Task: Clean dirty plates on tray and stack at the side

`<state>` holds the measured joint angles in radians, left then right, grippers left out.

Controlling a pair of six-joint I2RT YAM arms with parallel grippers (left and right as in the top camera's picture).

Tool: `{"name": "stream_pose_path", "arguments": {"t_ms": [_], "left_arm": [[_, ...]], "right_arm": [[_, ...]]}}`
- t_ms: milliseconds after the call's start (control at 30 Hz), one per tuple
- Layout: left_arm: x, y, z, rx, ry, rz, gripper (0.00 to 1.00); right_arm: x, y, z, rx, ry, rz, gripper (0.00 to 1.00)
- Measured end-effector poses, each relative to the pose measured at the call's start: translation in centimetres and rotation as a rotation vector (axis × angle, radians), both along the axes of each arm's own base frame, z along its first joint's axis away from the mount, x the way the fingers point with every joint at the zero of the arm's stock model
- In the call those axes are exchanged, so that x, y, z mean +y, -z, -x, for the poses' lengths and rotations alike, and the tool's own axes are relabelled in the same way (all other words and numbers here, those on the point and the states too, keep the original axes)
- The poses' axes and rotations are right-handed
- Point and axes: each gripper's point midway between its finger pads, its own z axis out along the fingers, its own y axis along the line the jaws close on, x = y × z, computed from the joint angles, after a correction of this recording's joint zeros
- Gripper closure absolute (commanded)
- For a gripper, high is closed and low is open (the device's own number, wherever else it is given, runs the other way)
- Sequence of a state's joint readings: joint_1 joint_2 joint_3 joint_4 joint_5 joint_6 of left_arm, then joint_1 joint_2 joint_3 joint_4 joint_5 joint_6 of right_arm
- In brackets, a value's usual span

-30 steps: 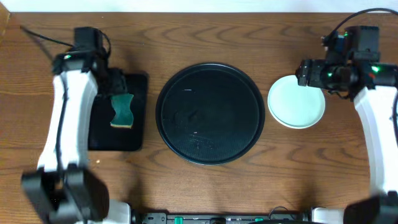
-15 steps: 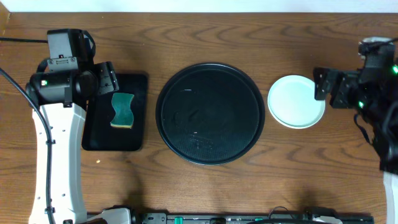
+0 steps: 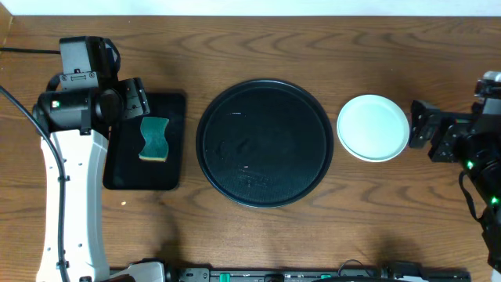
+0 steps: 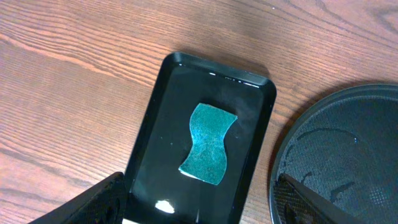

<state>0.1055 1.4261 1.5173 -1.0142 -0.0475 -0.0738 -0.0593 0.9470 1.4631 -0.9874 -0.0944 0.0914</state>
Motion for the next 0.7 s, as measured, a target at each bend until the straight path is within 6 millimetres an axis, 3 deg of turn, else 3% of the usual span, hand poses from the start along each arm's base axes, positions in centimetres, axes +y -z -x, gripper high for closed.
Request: {"name": "stream_pose_path", "arguments": {"t_ms": [167, 333, 433, 700], "left_arm": [[0.0, 0.0, 0.0, -0.001, 0.000, 0.000, 0.24], [0.0, 0.0, 0.0, 0.000, 0.000, 0.000, 0.24], [0.0, 0.0, 0.0, 0.000, 0.000, 0.000, 0.24], [0.0, 0.0, 0.0, 0.000, 0.000, 0.000, 0.23]], "right_arm": [[-0.3, -1.7, 0.5, -0.156, 0.007, 0.047, 0.01], [-0.2, 1.1, 2.1, -0.288, 0.005, 0.064, 0.01], [0.0, 4.1, 2.4, -0.353, -0.005, 0.068, 0.01], [0.2, 16.1, 2.4, -0.406, -0.016, 0.070, 0.01]]}}
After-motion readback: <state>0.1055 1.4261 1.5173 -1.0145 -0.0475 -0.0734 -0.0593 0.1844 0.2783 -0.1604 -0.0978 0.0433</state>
